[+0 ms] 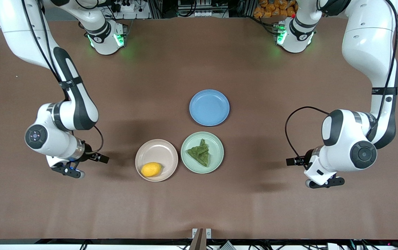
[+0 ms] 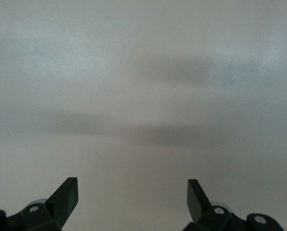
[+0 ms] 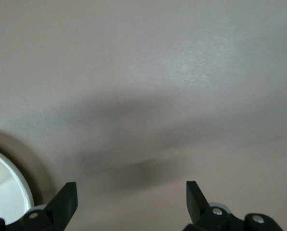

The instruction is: Place lemon and lettuce in plates

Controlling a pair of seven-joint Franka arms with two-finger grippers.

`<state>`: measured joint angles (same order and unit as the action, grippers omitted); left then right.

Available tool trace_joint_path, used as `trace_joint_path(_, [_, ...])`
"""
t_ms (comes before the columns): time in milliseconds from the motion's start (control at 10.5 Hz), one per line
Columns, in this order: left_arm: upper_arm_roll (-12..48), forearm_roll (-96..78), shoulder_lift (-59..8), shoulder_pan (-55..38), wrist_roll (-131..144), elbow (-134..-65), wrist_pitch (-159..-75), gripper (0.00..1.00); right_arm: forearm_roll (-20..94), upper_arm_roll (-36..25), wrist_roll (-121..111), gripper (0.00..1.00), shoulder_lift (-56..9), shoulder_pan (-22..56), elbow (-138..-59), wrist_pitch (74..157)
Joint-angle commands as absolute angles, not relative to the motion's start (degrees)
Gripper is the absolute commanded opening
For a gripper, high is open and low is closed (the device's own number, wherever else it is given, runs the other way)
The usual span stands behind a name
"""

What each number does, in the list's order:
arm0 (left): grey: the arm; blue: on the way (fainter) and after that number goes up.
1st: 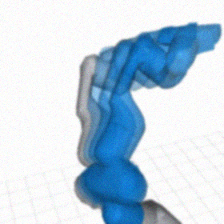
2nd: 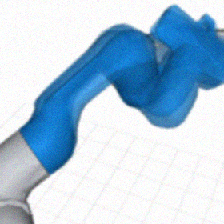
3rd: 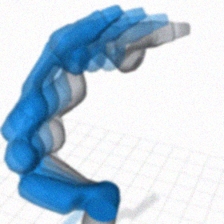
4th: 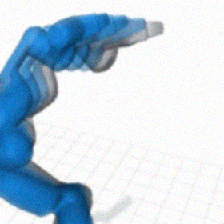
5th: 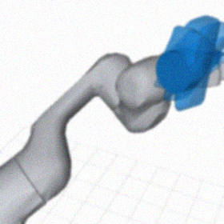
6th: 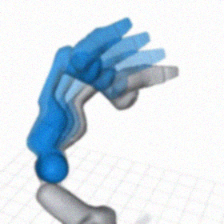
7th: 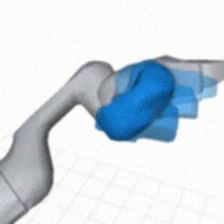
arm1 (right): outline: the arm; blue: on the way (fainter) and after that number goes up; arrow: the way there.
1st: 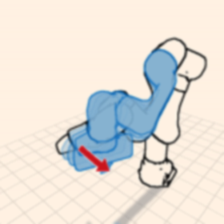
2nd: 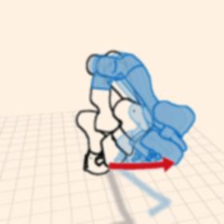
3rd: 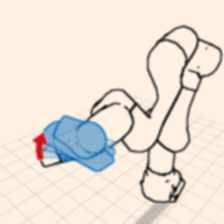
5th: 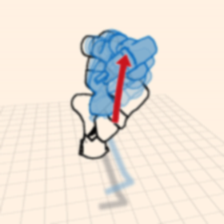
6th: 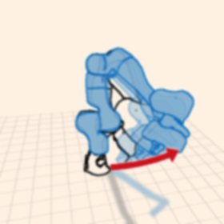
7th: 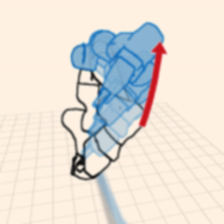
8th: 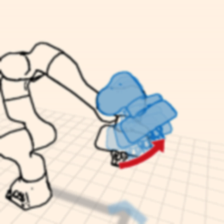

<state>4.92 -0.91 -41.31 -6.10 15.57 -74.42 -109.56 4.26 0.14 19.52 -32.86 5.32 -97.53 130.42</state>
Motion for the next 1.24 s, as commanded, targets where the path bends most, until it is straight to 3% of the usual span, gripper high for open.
trace_joint_path(0, [3.52,0.53,-37.18,-5.63,14.86,-76.29,-107.68,1.00,1.06,0.97,19.07,1.00,-22.97,5.19,-110.44,135.42])
trace_joint_path(190, [3.52,0.88,-34.21,-2.82,11.36,-77.33,-106.88,1.00,0.97,0.97,19.07,1.00,-18.56,5.36,-118.88,141.30])
trace_joint_path(476, [3.69,0.09,-26.83,0.00,4.58,-84.61,-106.96,1.00,0.88,0.97,19.07,1.00,-12.76,5.27,-124.52,140.89])
trace_joint_path(952, [3.60,0.44,-14.44,-1.66,4.74,-94.29,-107.14,1.00,-0.44,0.79,19.07,1.00,-6.00,4.66,-130.15,140.54])
trace_joint_path(1143, [3.60,0.53,-9.61,-2.02,4.75,-95.71,-106.88,1.00,-0.53,0.79,19.07,1.00,-2.65,3.96,-130.08,135.47])
